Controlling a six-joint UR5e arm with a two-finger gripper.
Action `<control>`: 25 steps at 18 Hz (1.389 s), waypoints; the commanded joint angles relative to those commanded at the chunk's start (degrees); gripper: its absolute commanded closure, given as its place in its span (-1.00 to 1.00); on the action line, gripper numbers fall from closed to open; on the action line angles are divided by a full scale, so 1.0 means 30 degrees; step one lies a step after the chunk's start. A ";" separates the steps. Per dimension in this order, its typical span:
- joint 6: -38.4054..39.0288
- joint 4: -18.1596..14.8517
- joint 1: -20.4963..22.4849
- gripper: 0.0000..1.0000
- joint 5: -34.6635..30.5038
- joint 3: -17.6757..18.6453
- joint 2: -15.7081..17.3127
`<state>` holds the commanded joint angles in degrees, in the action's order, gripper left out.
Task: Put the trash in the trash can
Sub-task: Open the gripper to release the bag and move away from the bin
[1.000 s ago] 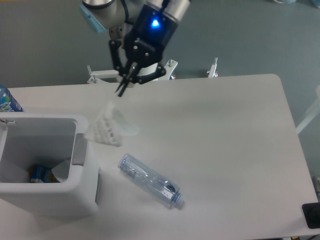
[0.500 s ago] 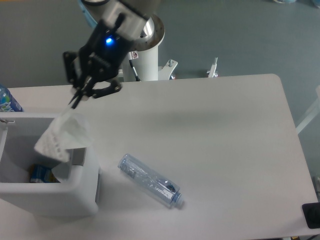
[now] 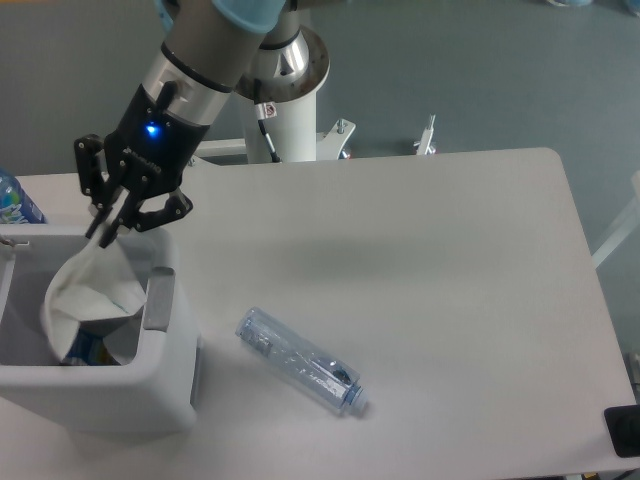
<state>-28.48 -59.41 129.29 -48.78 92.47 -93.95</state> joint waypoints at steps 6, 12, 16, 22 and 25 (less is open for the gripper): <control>0.0496 -0.0059 0.0233 -1.00 0.0000 -0.1114 -0.0352; 0.1143 0.0174 0.3190 -1.00 -0.2510 -0.1231 -0.0353; 0.1376 0.0498 0.3690 -1.00 -0.6058 -0.1524 -0.0615; 0.2695 0.0468 0.4980 -1.00 -0.7523 -0.1585 -0.0850; 0.4210 0.0468 0.4980 -1.00 -0.9661 -0.1817 -0.1581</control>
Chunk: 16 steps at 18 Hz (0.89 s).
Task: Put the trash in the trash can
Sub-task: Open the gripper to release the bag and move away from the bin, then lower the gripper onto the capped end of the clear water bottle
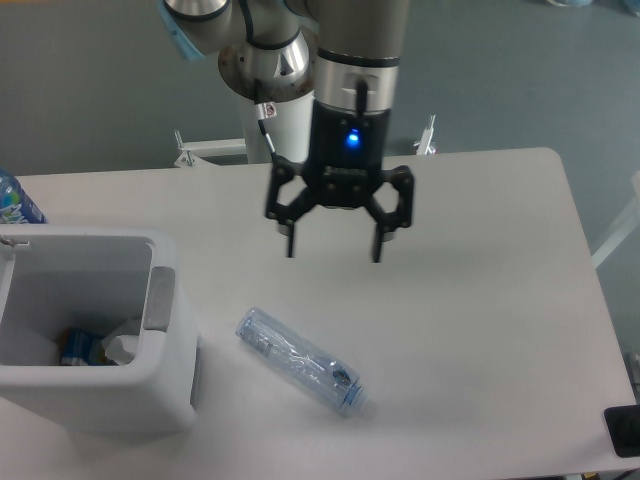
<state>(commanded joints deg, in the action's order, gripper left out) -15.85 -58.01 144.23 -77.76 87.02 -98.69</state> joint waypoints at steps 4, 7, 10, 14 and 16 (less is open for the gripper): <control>0.2142 0.0000 -0.0059 -1.00 -0.2551 0.0262 -0.0879; 0.4689 -0.0058 -0.0292 -1.00 -0.2939 0.0263 -0.1963; 0.5632 -0.0029 -0.0643 -1.00 -0.2557 0.0175 -0.3162; 0.6657 0.0000 -0.0879 -1.00 -0.1006 -0.0936 -0.5155; 0.6863 0.0000 -0.0879 -1.00 -0.0886 -0.1056 -0.5655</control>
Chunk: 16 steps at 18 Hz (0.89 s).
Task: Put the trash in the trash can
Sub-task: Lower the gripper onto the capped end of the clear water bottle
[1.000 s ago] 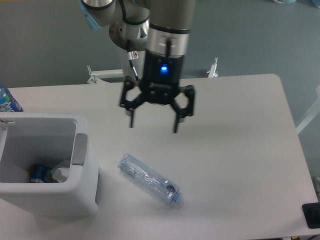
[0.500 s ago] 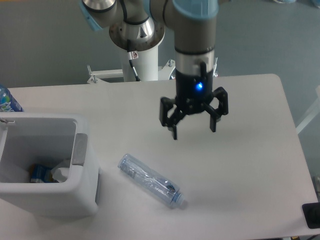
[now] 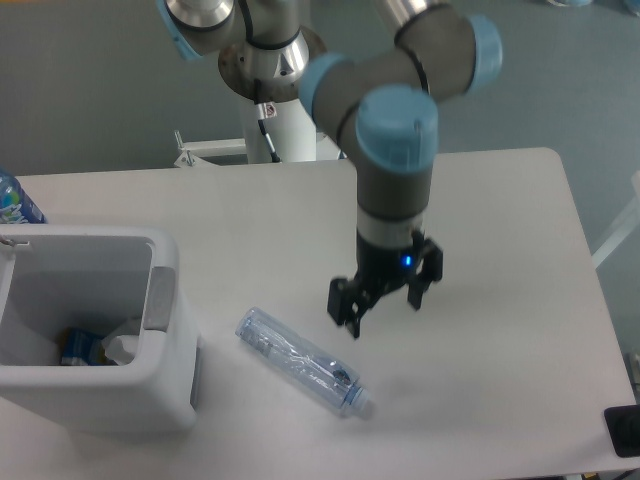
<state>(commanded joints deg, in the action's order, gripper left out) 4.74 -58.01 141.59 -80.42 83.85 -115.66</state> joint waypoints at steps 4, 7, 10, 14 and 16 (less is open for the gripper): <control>0.0262 0.0291 -0.0029 -1.00 -0.0029 -0.0320 -0.1024; 0.1726 0.0879 -0.0029 -1.00 -0.0175 -0.1841 -0.2838; 0.1787 0.1403 -0.0029 -1.00 -0.0176 -0.2110 -0.3517; 0.1875 0.2197 -0.0438 -1.00 -0.1051 -0.1904 -0.4306; 0.2196 0.2401 -0.0556 -1.00 -0.1580 -0.2021 -0.4717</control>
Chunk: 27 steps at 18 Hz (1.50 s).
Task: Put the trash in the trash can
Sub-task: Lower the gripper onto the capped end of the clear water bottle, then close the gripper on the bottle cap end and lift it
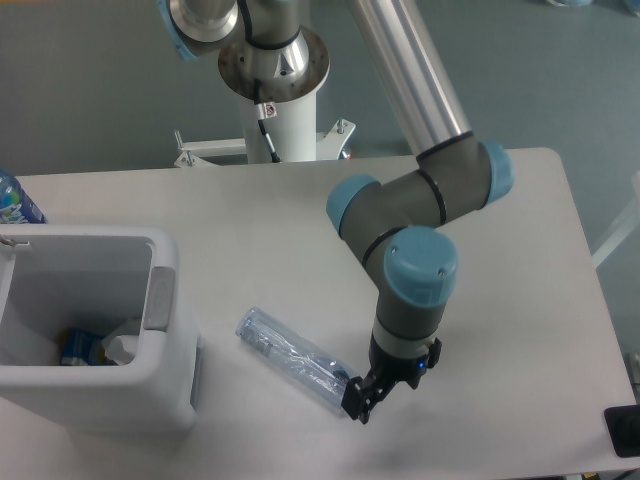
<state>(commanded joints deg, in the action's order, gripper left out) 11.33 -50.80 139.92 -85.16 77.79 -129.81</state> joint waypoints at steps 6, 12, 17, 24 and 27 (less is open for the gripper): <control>0.0325 0.0382 -0.0468 -1.00 -0.0558 0.0175 -0.0353; 0.1204 0.0411 -0.0762 -0.88 -0.1466 0.0262 -0.0763; 0.1204 0.0411 -0.0792 -0.52 -0.1525 0.0380 -0.0705; 0.1203 0.0411 -0.0821 -0.19 -0.1525 0.0965 -0.0442; 0.1204 0.0411 -0.0821 -0.03 -0.1525 0.1141 -0.0354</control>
<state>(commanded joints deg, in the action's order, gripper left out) 14.94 -49.57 137.46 -89.74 81.21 -130.87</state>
